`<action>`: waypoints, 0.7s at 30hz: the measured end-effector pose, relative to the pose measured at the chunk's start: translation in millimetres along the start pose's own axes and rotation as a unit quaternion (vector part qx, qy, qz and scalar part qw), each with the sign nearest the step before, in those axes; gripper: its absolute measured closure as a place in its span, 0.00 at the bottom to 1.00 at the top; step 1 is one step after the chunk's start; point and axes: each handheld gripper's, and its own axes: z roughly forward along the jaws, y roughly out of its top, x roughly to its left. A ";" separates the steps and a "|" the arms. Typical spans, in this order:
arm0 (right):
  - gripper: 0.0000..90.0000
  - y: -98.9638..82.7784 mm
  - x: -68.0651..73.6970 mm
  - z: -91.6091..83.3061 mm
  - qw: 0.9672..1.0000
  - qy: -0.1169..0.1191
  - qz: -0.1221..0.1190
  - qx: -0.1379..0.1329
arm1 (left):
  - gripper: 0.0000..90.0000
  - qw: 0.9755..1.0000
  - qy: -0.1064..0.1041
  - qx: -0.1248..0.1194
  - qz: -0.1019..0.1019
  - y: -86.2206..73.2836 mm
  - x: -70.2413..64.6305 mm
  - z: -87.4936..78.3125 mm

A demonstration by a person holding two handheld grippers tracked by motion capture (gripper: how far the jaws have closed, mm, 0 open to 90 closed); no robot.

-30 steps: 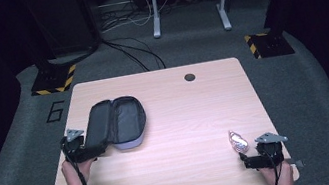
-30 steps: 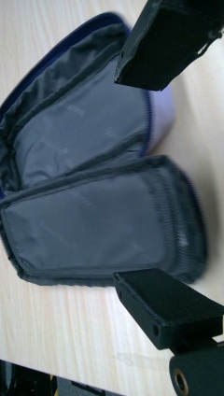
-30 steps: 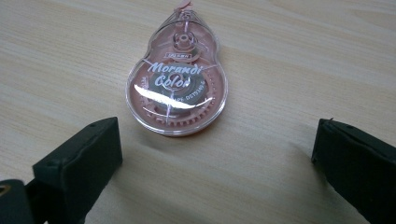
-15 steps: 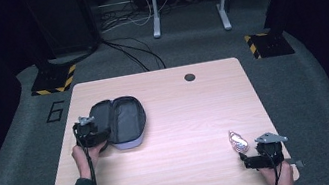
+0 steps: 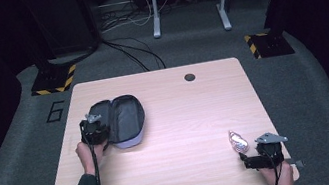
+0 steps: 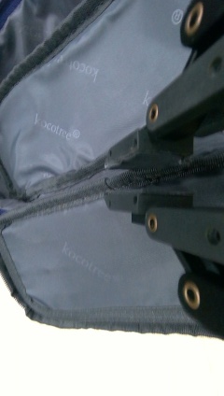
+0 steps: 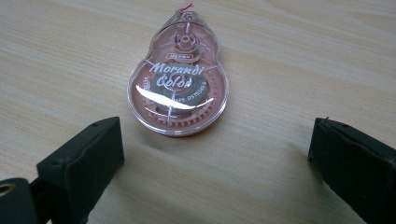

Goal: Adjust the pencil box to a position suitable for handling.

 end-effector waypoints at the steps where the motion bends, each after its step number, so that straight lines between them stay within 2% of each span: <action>1: 0.03 0.0 0.0 0.0 1.000 0.000 0.000 0.000 | 0.91 1.000 0.001 0.001 0.004 0.0 -0.1 0.2; 6: 0.03 -0.1 0.3 -0.1 1.000 -0.001 0.003 0.000 | 0.97 1.000 -0.004 -0.006 0.002 -0.4 -0.9 2.4; 10: 0.03 -0.1 0.3 -0.1 1.000 -0.001 0.003 0.000 | 0.98 1.000 -0.017 -0.009 0.009 0.0 -1.3 2.4; 16: 0.03 -0.1 0.3 -0.1 1.000 -0.001 0.003 0.000 | 0.98 0.998 -0.041 -0.016 0.035 2.9 -6.8 0.7; 21: 0.04 0.0 0.3 -0.1 1.000 -0.001 0.003 0.000 | 0.98 0.997 -0.055 -0.015 0.049 4.4 -12.4 2.8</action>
